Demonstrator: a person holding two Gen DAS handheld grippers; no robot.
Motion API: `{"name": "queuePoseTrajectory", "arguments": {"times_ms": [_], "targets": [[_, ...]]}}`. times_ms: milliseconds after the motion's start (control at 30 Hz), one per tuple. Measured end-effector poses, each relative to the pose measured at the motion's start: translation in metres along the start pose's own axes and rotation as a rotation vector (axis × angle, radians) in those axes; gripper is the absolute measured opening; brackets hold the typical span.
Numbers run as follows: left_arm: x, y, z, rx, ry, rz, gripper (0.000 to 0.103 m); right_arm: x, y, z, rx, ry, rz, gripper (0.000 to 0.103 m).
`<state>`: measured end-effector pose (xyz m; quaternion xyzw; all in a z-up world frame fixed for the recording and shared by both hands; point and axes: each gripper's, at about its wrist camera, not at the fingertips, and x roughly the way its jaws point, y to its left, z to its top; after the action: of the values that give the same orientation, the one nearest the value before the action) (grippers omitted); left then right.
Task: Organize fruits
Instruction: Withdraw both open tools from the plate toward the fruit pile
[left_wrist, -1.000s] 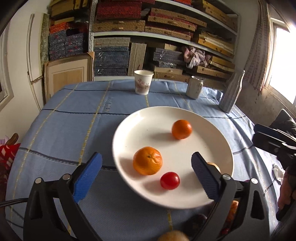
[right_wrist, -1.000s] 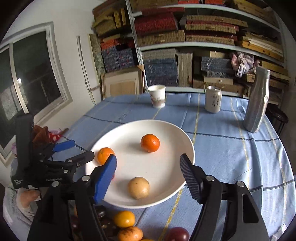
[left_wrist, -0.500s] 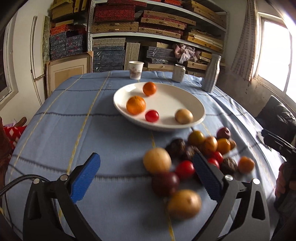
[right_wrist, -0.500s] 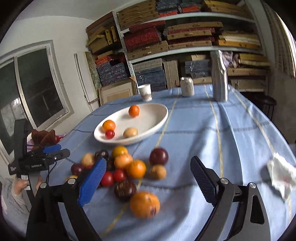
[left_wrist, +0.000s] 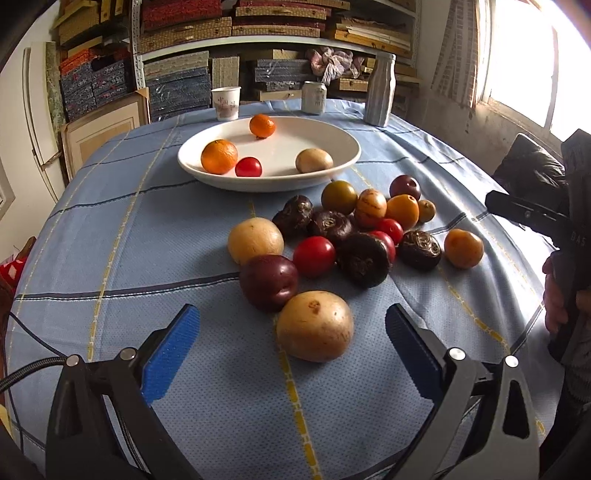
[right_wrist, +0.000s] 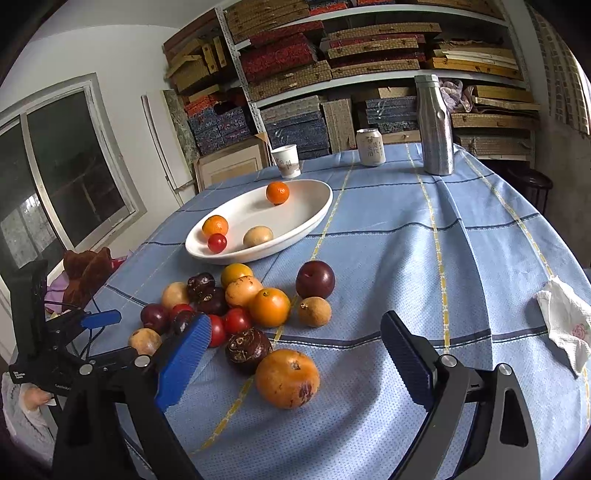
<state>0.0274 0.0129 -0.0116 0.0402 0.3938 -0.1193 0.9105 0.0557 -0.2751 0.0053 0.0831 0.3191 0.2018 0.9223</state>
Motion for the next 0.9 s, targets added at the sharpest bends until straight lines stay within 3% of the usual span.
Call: {"name": "queuePoseTrajectory", "arguments": {"times_ms": [233, 367, 600, 767, 867, 900], "targets": [[0.008, -0.001, 0.003, 0.001, 0.019, -0.034, 0.099, 0.011, -0.001, -0.002, 0.004, 0.069, -0.003, 0.094], [0.012, -0.006, 0.005, 0.022, 0.029, -0.028, 0.098, 0.021, 0.006, -0.007, -0.029, 0.139, -0.001, 0.094], [0.016, -0.014, 0.006, 0.055, 0.036, -0.015, 0.098, 0.029, 0.017, -0.010, -0.077, 0.177, -0.019, 0.094], [0.015, -0.014, 0.005, 0.051, 0.034, -0.037, 0.098, 0.033, 0.024, -0.011, -0.123, 0.200, -0.029, 0.087], [0.015, -0.012, 0.005, 0.039, 0.038, -0.054, 0.085, 0.035, 0.028, -0.012, -0.139, 0.211, -0.034, 0.080], [0.017, -0.011, 0.006, 0.034, 0.044, -0.054, 0.073, 0.035, 0.029, -0.013, -0.142, 0.215, -0.037, 0.076]]}}
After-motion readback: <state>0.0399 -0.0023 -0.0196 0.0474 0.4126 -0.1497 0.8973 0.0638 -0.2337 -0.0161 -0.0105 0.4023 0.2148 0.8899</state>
